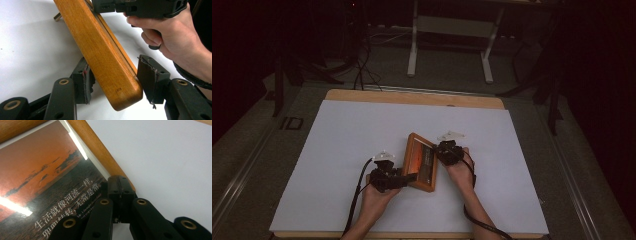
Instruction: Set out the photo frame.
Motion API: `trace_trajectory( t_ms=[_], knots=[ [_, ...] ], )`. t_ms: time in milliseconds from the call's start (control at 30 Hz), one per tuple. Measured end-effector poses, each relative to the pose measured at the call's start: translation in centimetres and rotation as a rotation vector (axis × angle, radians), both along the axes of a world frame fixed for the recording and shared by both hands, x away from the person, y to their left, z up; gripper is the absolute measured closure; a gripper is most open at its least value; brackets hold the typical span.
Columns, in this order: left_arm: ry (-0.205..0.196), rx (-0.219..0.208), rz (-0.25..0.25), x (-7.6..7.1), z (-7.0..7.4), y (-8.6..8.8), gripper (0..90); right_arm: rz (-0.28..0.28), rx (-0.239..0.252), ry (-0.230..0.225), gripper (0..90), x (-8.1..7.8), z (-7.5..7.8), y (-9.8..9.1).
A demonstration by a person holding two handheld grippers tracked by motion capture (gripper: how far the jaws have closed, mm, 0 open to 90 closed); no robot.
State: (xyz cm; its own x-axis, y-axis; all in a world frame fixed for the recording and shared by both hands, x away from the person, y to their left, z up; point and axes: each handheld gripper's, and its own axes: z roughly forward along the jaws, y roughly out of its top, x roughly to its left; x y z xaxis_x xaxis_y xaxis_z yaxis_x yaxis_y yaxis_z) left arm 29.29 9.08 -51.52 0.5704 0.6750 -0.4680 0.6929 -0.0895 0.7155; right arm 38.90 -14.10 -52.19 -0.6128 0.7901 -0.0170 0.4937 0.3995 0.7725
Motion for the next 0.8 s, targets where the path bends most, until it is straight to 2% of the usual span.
trace_trajectory(
  t_ms=[400, 600, 800],
  knots=[
    [0.030, -0.020, 0.009, 0.28, -0.20, -0.19, 50.4, 0.001, 0.001, 0.002, 90.0, 0.02, 0.00, -0.03],
    [0.047, -0.029, 0.014, 0.29, -0.14, -0.24, 51.7, 0.011, -0.013, 0.004, 90.0, 0.10, 0.11, -0.02],
    [0.045, -0.016, 0.015, 0.26, 0.15, -0.50, 52.8, 0.007, -0.015, 0.007, 89.0, 0.08, 0.22, -0.12]
  ],
)
